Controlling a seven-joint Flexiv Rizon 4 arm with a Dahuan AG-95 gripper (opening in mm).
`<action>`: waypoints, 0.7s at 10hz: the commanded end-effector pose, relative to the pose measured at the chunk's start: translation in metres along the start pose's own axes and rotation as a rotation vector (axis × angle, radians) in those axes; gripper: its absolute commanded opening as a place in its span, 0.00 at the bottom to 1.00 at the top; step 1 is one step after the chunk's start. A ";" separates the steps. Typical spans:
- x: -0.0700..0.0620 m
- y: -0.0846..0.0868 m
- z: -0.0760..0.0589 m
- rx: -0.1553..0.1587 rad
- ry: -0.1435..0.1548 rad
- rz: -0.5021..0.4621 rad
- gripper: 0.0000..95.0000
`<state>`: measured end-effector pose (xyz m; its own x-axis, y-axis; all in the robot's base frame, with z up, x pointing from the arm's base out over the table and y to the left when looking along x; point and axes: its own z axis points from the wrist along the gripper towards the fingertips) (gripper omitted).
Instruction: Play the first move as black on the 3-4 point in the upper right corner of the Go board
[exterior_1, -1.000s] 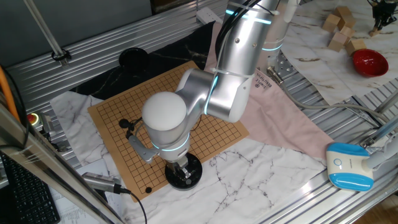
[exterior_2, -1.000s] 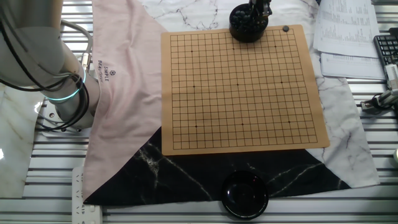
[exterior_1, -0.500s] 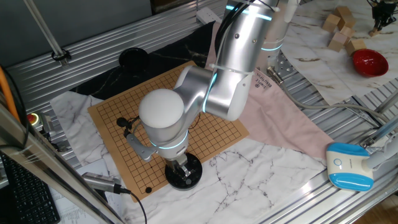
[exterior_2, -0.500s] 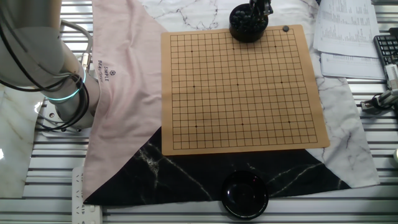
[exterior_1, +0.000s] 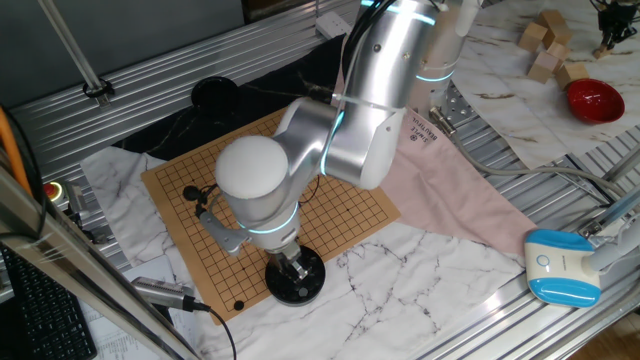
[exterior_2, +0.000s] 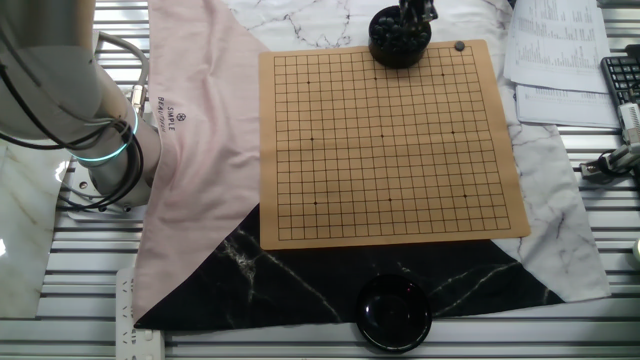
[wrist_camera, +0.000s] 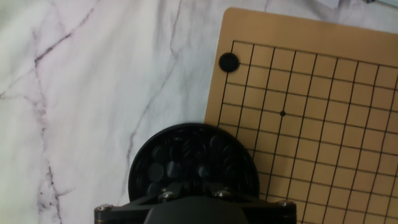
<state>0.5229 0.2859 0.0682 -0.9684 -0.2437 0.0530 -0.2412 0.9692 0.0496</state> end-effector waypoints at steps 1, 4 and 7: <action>0.003 0.005 0.000 0.001 0.002 0.018 0.00; 0.002 0.008 0.002 0.003 0.000 0.025 0.40; 0.000 0.007 0.001 0.000 -0.001 0.032 0.40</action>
<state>0.5208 0.2931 0.0685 -0.9754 -0.2134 0.0553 -0.2109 0.9763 0.0479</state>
